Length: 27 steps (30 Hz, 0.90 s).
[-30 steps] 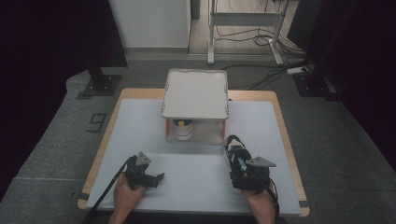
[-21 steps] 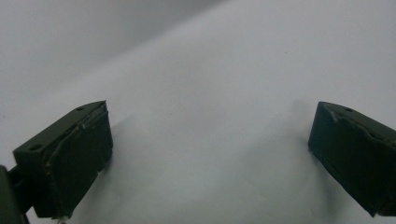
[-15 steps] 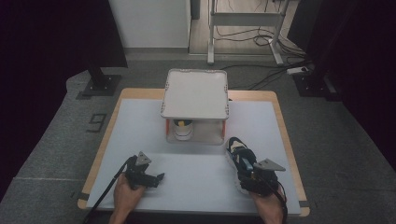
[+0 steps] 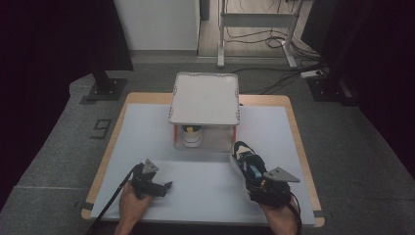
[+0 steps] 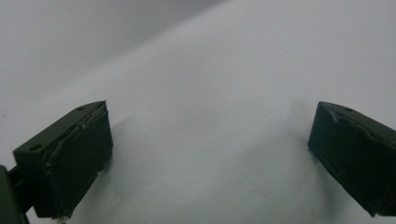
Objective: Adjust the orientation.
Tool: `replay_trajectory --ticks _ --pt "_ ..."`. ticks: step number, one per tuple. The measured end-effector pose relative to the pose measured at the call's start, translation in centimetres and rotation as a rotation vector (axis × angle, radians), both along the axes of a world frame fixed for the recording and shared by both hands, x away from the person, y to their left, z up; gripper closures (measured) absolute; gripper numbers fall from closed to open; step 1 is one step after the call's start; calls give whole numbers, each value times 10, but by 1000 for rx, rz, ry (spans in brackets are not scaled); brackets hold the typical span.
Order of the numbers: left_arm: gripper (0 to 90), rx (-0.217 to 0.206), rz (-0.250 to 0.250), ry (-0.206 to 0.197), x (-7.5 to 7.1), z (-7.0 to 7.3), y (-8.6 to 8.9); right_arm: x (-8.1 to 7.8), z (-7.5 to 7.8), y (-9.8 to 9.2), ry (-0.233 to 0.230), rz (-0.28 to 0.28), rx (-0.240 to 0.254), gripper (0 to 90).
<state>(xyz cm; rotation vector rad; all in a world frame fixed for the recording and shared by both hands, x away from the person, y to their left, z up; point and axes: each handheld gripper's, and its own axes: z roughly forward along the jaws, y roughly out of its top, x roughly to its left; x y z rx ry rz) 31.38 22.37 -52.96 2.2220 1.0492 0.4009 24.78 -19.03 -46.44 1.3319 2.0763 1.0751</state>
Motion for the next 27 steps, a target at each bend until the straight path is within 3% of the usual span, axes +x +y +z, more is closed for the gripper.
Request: replay_trajectory --ticks 11,27 --pt "0 0 1 -1 0 0 0 31 6 31 -14 50 15 235" --pt "0 1 -1 -1 0 0 0 78 1 64 -16 41 7 237"
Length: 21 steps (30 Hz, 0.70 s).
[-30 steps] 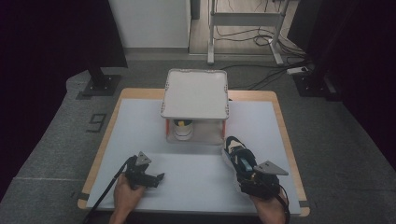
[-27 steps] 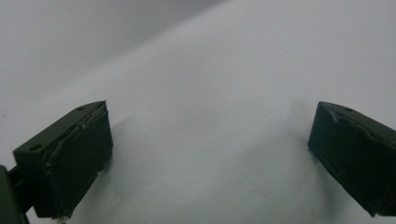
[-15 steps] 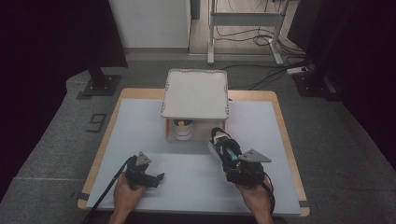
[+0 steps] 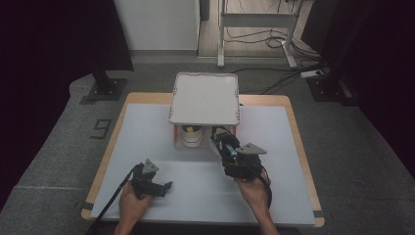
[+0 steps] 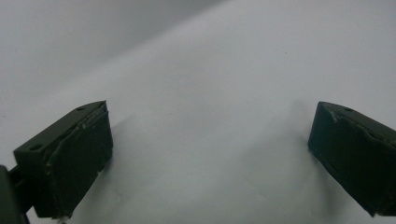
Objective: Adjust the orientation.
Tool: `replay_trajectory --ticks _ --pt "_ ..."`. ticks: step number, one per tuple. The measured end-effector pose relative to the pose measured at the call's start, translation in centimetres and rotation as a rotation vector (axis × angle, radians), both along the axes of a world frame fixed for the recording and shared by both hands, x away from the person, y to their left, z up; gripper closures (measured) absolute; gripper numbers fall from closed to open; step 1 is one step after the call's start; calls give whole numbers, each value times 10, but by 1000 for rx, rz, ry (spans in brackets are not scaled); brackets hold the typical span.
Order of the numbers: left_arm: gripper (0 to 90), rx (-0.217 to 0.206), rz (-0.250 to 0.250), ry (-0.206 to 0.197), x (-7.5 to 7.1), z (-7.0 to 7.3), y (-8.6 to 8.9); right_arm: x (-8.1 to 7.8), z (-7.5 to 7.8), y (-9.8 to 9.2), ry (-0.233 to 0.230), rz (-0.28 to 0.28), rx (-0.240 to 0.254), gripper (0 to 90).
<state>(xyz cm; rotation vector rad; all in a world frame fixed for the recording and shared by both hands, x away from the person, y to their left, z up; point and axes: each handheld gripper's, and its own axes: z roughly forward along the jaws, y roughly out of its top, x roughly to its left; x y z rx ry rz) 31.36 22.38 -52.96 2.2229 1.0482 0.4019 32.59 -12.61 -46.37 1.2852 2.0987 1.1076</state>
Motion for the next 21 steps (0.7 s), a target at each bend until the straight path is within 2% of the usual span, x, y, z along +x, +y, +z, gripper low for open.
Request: replay_trajectory --ticks 10,21 --pt "0 -1 1 -1 0 0 0 27 -6 15 7 -37 5 236" --pt "0 -1 1 -2 0 0 0 55 -14 29 12 -85 -13 236"
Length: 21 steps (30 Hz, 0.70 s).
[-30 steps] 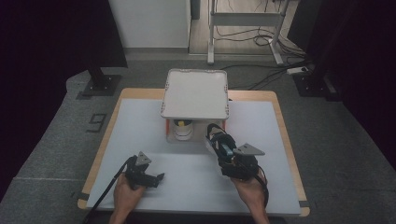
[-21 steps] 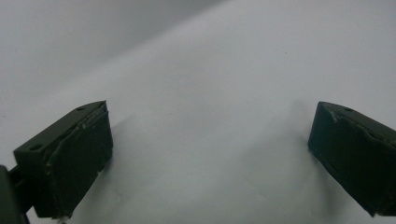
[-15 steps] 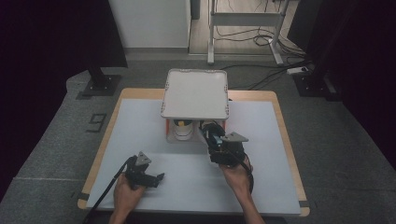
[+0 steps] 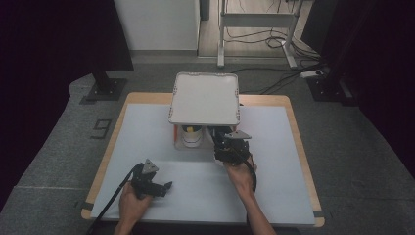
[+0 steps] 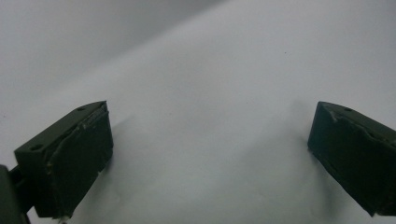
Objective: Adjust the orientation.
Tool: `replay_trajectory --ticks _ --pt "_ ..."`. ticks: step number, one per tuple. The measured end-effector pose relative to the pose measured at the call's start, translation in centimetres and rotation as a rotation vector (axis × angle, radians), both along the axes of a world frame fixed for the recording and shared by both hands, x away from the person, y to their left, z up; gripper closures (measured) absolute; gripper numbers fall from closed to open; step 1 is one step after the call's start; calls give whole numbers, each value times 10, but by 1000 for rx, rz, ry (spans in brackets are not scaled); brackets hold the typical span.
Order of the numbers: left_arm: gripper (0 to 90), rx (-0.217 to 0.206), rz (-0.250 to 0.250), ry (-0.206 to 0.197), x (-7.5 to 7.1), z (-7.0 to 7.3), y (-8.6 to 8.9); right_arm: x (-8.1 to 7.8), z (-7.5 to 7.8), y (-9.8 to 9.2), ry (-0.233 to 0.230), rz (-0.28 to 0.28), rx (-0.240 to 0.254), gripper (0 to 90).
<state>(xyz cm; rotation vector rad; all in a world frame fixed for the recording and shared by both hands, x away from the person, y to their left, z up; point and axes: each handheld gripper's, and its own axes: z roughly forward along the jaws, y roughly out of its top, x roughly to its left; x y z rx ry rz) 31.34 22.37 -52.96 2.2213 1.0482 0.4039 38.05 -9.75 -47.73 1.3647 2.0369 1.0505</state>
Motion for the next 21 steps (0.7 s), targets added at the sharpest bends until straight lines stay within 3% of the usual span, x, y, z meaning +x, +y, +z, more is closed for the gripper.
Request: replay_trajectory --ticks 13,21 --pt "2 0 -1 -1 0 0 0 20 -7 5 5 -36 -3 231" --pt "3 1 -1 -1 0 0 0 27 -15 1 20 -44 26 197"
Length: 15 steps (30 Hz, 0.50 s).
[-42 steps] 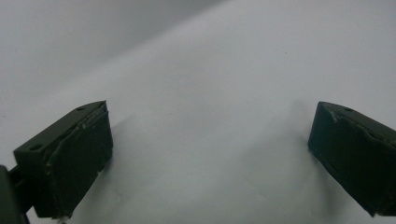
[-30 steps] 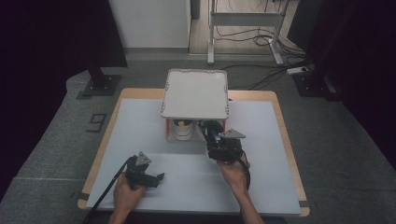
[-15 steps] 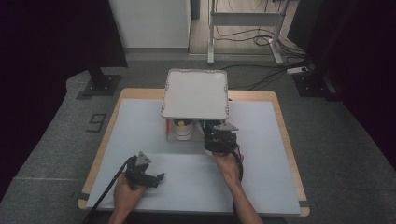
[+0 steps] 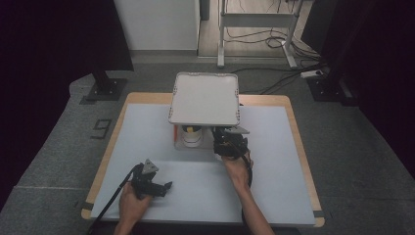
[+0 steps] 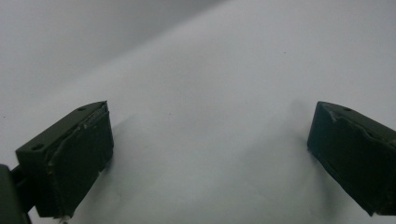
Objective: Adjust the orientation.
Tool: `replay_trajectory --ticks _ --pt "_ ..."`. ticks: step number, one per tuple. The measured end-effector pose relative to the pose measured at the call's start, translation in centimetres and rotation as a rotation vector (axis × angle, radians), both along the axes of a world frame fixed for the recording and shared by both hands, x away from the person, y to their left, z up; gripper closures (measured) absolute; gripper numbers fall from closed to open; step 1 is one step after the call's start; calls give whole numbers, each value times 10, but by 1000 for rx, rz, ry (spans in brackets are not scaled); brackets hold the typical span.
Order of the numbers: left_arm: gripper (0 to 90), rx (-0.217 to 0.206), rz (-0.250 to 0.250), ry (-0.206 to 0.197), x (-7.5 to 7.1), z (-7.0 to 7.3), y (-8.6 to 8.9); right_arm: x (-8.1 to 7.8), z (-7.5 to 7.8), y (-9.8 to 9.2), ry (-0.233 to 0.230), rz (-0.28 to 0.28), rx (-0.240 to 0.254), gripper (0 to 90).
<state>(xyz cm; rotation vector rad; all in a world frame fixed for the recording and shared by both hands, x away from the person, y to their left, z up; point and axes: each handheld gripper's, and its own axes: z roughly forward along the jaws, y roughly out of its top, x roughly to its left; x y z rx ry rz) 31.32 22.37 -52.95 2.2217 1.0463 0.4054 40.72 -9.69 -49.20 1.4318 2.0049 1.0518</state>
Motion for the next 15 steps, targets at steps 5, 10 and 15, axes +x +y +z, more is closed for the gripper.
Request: replay_trajectory --ticks 5,10,15 --pt "3 0 0 0 0 0 0 0 -2 1 3 35 -29 112" --pt "3 0 0 0 0 0 0 -4 5 -1 -11 58 -46 19" --pt "4 0 1 -1 0 0 0 -17 15 -12 -14 90 -26 29"
